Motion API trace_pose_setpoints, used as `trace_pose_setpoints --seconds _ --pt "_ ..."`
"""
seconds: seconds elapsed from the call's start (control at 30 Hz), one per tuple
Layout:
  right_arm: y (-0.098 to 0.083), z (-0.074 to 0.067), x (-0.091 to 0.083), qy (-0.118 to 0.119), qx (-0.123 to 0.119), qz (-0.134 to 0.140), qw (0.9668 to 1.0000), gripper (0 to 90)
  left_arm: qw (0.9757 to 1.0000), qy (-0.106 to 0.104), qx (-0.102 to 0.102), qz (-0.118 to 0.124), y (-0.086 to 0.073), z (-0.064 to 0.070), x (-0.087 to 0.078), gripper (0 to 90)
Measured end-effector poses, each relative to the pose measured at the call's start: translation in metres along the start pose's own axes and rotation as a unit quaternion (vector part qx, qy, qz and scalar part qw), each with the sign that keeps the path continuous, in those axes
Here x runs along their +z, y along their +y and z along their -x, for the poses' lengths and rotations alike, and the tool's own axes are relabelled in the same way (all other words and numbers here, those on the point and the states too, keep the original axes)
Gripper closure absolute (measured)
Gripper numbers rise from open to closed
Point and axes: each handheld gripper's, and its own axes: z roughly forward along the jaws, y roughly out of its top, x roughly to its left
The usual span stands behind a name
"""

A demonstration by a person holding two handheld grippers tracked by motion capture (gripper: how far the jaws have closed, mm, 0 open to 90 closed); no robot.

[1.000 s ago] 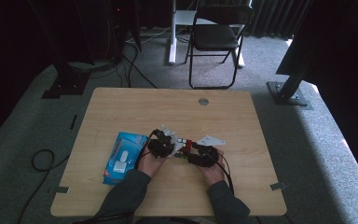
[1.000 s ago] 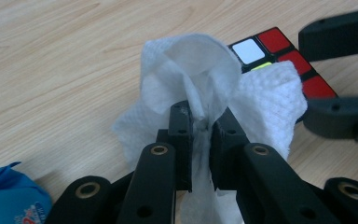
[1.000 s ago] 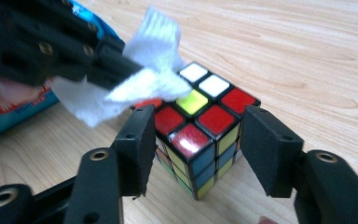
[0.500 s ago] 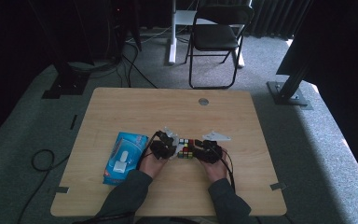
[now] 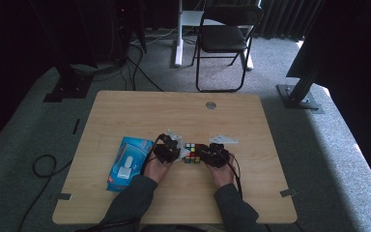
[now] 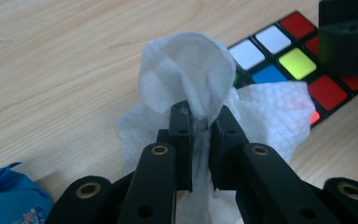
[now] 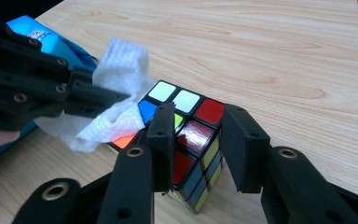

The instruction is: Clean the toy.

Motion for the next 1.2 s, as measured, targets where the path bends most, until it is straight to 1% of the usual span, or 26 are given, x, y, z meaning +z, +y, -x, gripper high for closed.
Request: trace_pose_setpoints --seconds 0.1,0.33,0.37,0.43,0.5,0.53,0.6,0.73,0.9,1.0,1.07,1.2 --pt "0.000 0.000 0.000 -0.001 -0.001 0.001 1.0000 66.2 0.9999 -0.002 -0.005 0.010 0.002 0.000 -0.001 81.9" --pt "-0.001 -0.001 0.000 -0.002 0.000 0.002 1.0000 66.2 0.9996 -0.001 -0.002 0.029 0.009 0.000 -0.006 83.1" --pt "-0.001 -0.001 0.000 -0.002 0.001 0.003 1.0000 66.2 0.9994 -0.002 -0.005 0.034 0.011 0.001 -0.007 83.1" --pt "-0.001 -0.001 0.000 -0.002 0.002 0.003 1.0000 66.2 0.9991 -0.006 -0.003 0.042 0.013 0.001 -0.009 83.1" --pt "-0.001 -0.001 0.000 -0.002 0.002 0.003 1.0000 66.2 0.9988 -0.015 -0.001 0.048 0.014 0.003 -0.009 83.1" --pt "-0.001 -0.001 0.000 -0.002 0.002 0.004 1.0000 66.2 0.9987 -0.019 0.001 0.047 0.015 0.004 -0.007 83.0" --pt "-0.001 -0.001 0.000 -0.002 0.004 0.005 1.0000 66.2 0.9991 -0.017 0.007 0.039 0.014 0.007 -0.004 83.0" --pt "-0.002 0.000 0.000 -0.001 0.007 0.006 1.0000 66.3 0.9991 -0.021 0.001 0.036 0.013 0.006 0.000 83.0" --pt "-0.002 0.000 0.000 -0.001 0.007 0.007 0.9999 66.4 0.9993 -0.020 0.008 0.030 0.015 0.005 0.002 83.0" --pt "-0.003 -0.001 0.000 -0.002 0.008 0.008 0.9999 66.4 0.9993 -0.020 0.004 0.030 0.015 0.004 0.004 83.0" --pt "-0.003 -0.001 0.000 -0.002 0.008 0.009 0.9999 66.3 0.9993 -0.023 -0.003 0.030 0.015 0.003 0.005 83.0" --pt "-0.003 -0.001 0.000 -0.004 0.009 0.010 0.9999 66.3 0.9994 -0.021 -0.006 0.028 0.016 0.002 0.006 83.0"
